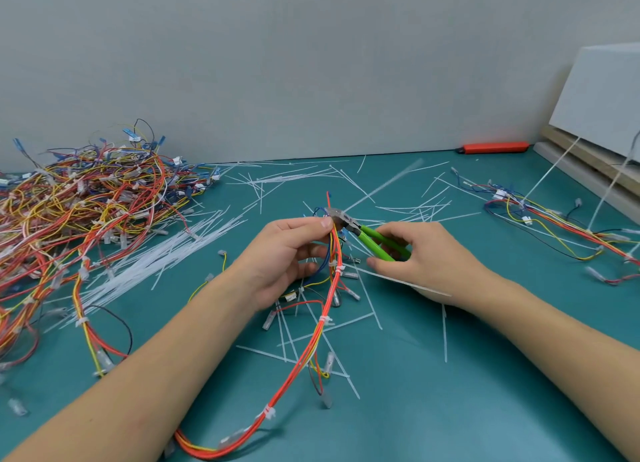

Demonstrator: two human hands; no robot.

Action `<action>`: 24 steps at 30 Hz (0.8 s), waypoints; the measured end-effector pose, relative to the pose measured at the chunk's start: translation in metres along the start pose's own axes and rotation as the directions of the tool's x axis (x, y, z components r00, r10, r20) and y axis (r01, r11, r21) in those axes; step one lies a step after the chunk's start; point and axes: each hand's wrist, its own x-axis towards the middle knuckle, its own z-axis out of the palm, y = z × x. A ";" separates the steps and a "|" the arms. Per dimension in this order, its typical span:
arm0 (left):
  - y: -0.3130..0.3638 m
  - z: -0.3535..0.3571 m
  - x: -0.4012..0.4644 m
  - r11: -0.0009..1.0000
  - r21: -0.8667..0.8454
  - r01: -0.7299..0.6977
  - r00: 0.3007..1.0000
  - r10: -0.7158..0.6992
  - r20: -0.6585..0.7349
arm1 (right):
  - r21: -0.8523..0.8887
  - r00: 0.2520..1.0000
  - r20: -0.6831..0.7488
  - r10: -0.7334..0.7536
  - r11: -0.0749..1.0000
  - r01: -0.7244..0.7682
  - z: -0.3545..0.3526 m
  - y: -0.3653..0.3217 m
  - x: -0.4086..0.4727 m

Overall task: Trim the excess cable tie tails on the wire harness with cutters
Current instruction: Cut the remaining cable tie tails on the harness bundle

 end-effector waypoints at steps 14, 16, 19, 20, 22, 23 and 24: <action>-0.001 -0.002 0.002 0.999 0.032 -0.012 1.000 0.012 0.000 | 0.040 1.000 -0.002 -0.006 0.999 0.006 0.001 -0.001 0.000; -0.001 -0.001 0.001 0.999 0.037 -0.016 1.000 0.016 0.005 | 0.004 1.000 -0.015 -0.001 1.000 0.001 -0.001 0.001 0.001; 0.000 -0.002 0.001 0.999 0.033 -0.016 1.000 0.016 0.006 | -0.028 1.000 -0.014 -0.006 1.000 0.005 -0.001 0.002 0.000; 0.000 -0.002 0.001 0.999 0.032 -0.015 1.000 0.015 0.004 | -0.015 1.000 -0.011 -0.007 1.000 0.007 0.000 0.001 0.000; -0.001 -0.001 0.001 0.999 0.039 -0.011 1.000 0.011 -0.004 | 0.012 1.000 0.004 -0.019 1.000 0.019 0.001 0.001 0.000; -0.001 -0.001 0.001 0.999 0.046 -0.008 1.000 0.009 -0.007 | 0.014 0.999 0.010 -0.031 0.999 0.031 0.002 0.001 0.000; -0.001 -0.001 0.001 0.999 0.050 -0.007 1.000 0.008 -0.007 | 0.013 0.999 0.015 -0.042 0.999 0.042 0.001 0.001 0.000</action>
